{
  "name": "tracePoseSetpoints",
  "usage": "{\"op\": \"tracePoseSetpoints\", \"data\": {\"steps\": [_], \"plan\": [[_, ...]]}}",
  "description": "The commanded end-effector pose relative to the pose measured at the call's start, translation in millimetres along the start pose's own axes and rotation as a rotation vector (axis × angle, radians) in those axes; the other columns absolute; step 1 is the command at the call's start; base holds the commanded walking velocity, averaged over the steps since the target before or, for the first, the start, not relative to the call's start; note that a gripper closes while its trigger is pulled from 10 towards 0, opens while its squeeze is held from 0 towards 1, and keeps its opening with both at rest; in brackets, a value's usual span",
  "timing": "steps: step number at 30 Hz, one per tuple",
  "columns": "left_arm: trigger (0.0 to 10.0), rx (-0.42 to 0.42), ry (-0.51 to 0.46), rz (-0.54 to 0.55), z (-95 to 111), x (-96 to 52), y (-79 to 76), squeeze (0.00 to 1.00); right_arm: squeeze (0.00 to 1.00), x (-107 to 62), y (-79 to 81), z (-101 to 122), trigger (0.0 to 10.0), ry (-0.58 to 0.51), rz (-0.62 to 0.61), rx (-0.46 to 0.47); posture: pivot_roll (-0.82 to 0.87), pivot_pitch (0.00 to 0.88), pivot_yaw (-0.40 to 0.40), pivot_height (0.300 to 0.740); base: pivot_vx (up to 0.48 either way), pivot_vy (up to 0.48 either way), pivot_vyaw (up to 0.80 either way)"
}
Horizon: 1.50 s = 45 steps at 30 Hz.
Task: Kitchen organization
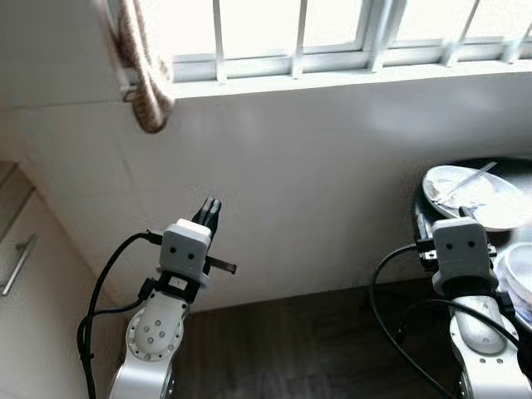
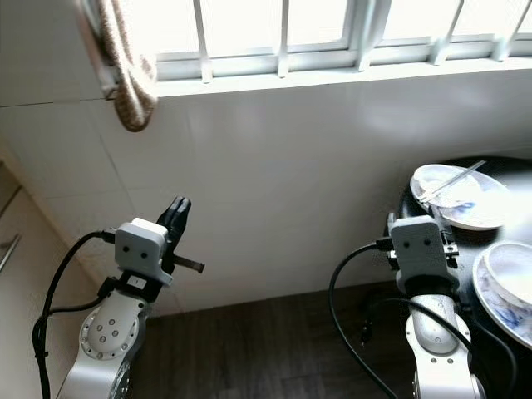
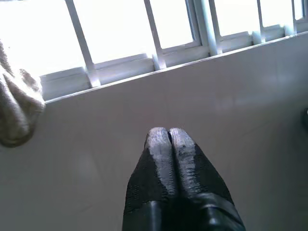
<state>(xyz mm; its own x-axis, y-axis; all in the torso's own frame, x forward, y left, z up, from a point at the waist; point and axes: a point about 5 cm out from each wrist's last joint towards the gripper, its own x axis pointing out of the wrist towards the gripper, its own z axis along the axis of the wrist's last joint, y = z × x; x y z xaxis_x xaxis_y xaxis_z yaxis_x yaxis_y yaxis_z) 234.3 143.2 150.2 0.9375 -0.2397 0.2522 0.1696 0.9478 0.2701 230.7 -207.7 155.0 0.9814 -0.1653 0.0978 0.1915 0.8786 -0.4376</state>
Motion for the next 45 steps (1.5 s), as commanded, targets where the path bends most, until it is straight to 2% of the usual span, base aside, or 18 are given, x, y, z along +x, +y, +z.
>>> {"op": "tracePoseSetpoints", "data": {"steps": [1, 6, 21, 29, 32, 36, 37, 38, 39, 45], "plan": [[10.0, 0.007, 0.006, -0.009, -1, 0.4, -0.7, 0.0, 0.0, 1.1, -3.1, -1, 10.0, 0.009, -0.017, -0.032, 0.04, 0.0, -0.012, 0.74, 0.0, 0.0, -0.76], [10.0, 0.009, 0.01, -0.013, -2, 0.6, -1.3, 0.0, 0.0, 0.6, -1.8, -1, 10.0, 0.011, -0.012, -0.045, 0.04, 0.0, -0.011, 0.74, 0.0, 0.0, -0.25], [10.0, 0.0, 0.01, -0.018, -2, 1.6, -1.8, 0.0, 0.0, 2.4, -2.5, -8, 10.0, 0.064, -0.026, -0.043, 0.04, 0.0, -0.009, 0.74, 0.0, -0.388, 0.0], [10.0, -0.001, 0.011, -0.019, -1, 1.6, -2.1, 0.0, 0.0, 2.7, -2.7, -11, 10.0, 0.086, -0.027, -0.043, 0.04, 0.0, -0.008, 0.74, 0.0, 0.0, -0.8], [10.0, 0.0, 0.014, -0.02, -1, 2.3, -2.5, 0.0, 0.0, 2.1, 0.9, -12, 10.0, 0.087, 0.003, -0.071, 0.04, 0.0, -0.008, 0.74, 0.0, 0.0, 0.0], [10.0, 0.002, 0.016, -0.025, -1, 2.4, -2.9, 0.0, 0.0, 2.3, 6.4, -14, 10.0, 0.09, 0.055, -0.019, 0.04, 0.0, -0.003, 0.74, 0.0, 0.0, 0.0], [10.0, 0.002, 0.016, -0.026, -1, 2.7, -3.3, 0.0, 0.0, 2.3, 11.1, -13, 10.0, 0.09, 0.105, -0.009, 0.04, 0.0, 0.001, 0.74, 0.0, 0.0, 0.0], [10.0, 0.002, 0.016, -0.026, -1, 2.7, -3.3, 0.0, 0.0, 2.3, 11.1, -13, 10.0, 0.09, 0.105, -0.009, 0.04, 0.0, 0.001, 0.74, 0.0, 0.0, 0.0], [10.0, 0.001, 0.016, -0.027, -1, 3.2, -3.9, 0.0, 0.0, 1.8, 18.7, -14, 10.0, 0.087, 0.185, -0.009, 0.04, 0.0, 0.001, 0.74, 0.0, 0.0, 0.0], [10.0, 0.002, 0.018, -0.031, 0, 4.1, -5.6, 0.0, 0.0, 6.5, 22.6, -20, 10.0, 0.114, 0.283, -0.015, 0.04, 0.0, 0.001, 0.74, 0.0, 0.0, 0.0]]}}
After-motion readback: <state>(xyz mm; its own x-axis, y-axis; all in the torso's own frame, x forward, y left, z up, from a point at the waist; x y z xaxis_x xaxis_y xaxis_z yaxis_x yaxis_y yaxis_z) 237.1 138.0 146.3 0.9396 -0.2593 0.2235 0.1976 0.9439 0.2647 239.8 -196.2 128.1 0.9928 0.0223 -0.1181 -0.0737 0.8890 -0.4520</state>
